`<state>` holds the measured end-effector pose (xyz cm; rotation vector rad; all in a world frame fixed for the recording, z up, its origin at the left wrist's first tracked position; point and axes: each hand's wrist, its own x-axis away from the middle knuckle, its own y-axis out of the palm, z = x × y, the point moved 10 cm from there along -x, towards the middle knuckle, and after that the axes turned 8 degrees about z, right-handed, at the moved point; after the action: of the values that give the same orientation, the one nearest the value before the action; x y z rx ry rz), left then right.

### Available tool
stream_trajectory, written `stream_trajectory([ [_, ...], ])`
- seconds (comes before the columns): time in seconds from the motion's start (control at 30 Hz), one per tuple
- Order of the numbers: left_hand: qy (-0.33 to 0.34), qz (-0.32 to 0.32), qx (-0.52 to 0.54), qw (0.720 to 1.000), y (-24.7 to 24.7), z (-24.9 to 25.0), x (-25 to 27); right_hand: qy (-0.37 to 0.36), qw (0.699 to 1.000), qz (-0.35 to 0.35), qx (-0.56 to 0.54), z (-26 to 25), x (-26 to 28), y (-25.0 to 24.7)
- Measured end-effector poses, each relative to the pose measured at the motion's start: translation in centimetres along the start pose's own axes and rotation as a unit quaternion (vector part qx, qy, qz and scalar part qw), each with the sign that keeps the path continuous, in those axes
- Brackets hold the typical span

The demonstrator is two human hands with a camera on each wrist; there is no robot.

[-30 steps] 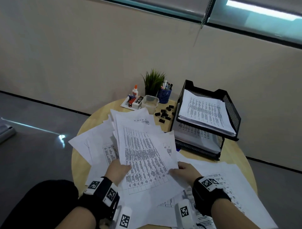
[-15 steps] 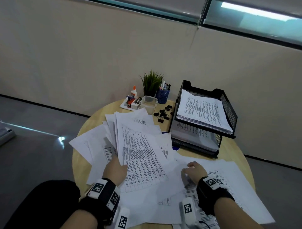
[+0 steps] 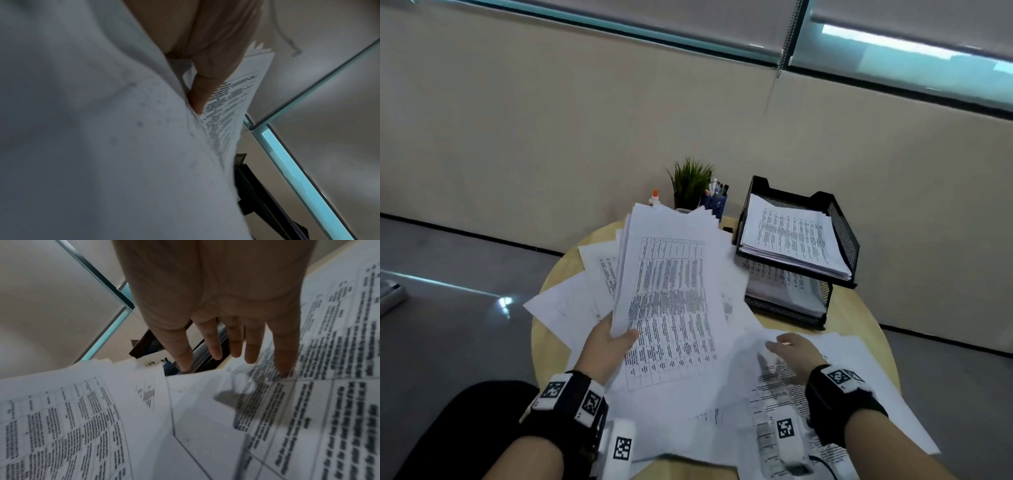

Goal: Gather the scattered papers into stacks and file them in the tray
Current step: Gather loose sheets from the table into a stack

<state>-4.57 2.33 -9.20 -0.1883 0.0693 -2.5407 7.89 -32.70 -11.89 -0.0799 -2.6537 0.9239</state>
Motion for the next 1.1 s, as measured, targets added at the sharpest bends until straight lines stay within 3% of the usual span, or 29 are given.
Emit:
stream_trajectory([
  [0.13, -0.016, -0.041, 0.043, 0.998, 1.1, 0.0, 1.0, -0.12, 0.991, 0.023, -0.061, -3.5, 1.1, -1.5],
  [0.27, -0.021, -0.087, 0.067, 0.994, 1.7, 0.6, 1.4, -0.145, 0.977, -0.024, -0.154, -5.8, 2.4, -2.3],
  [0.43, -0.009, -0.127, 0.08, 0.989, 2.3, 1.4, 1.7, -0.15, 0.969, -0.038, -0.194, -6.8, 3.2, -3.8],
  [0.67, -0.055, -0.111, 0.097, 0.988, 3.4, -0.7, 2.2, -0.211, 0.964, 0.053, -0.155, -7.1, 3.9, -5.6],
  [0.77, -0.065, -0.119, 0.112, 0.984, 3.7, -0.8, 2.4, -0.235, 0.965, 0.079, -0.088, -7.0, 4.0, -5.9],
  [0.9, -0.06, -0.144, 0.116, 0.981, 3.9, -0.4, 2.9, -0.234, 0.955, 0.152, -0.097, -6.7, 4.0, -7.6],
  [1.1, -0.07, -0.16, 0.139, 0.975, 4.6, -0.3, 3.3, -0.181, 0.941, 0.125, -0.258, -7.4, 3.3, -7.9],
])
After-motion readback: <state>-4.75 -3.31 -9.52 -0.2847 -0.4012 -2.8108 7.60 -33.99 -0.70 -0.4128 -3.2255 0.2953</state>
